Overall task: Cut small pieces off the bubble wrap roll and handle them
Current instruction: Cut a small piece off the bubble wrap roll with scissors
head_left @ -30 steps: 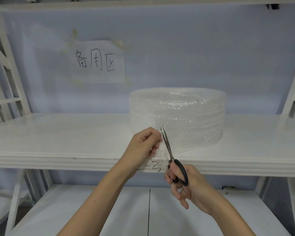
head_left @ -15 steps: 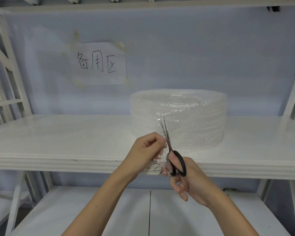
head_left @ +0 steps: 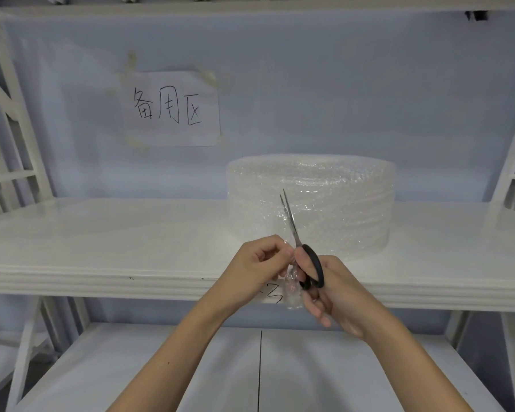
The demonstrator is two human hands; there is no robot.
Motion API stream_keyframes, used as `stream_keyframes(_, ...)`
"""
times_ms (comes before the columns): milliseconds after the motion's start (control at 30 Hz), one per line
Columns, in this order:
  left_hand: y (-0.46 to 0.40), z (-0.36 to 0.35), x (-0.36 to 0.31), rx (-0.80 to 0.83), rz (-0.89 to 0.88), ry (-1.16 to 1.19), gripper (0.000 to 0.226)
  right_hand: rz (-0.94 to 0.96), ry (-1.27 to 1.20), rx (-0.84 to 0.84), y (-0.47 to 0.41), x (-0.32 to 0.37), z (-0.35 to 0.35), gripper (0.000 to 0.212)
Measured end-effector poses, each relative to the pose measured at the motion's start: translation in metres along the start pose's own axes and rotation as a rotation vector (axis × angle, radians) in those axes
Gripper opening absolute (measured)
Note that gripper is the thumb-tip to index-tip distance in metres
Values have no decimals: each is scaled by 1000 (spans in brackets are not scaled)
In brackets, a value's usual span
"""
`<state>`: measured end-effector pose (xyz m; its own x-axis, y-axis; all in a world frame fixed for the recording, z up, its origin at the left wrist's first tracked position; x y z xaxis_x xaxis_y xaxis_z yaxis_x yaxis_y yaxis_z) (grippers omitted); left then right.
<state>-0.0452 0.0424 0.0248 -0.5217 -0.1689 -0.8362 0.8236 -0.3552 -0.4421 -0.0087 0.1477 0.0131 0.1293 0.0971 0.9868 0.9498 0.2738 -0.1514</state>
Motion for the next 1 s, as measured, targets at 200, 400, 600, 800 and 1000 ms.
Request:
stream_keyframes(200, 0, 3, 1, -5, -12, 12, 22, -24, 34, 9, -7, 2, -1, 49)
stream_keyframes(400, 1, 11, 0, -58, 5, 60, 24, -11, 86, -25, -17, 11, 4, 55)
stream_keyframes(600, 2, 14, 1, -63, 20, 60, 34, -6, 100, -17, -22, 17, 5, 56)
stream_keyframes(800, 4, 10, -1, 7, -12, 70, 20, 3, 88, -4, -24, 16, 2, 56)
stream_keyframes(1000, 6, 12, -1, -5, 15, 64, 19, 38, 123, -18, -26, 19, 1, 53)
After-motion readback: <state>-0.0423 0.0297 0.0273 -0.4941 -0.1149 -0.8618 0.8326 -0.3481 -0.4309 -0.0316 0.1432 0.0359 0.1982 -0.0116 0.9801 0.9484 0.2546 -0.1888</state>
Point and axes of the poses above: each hand's wrist, its own y-axis away from the middle knuckle, its own z-axis out of the back of the hand, x = y × z, the point moved 7 cm from there along -y, towards the middle knuckle, and after that the axes turned 7 degrees about -y, right-handed, at the moved point
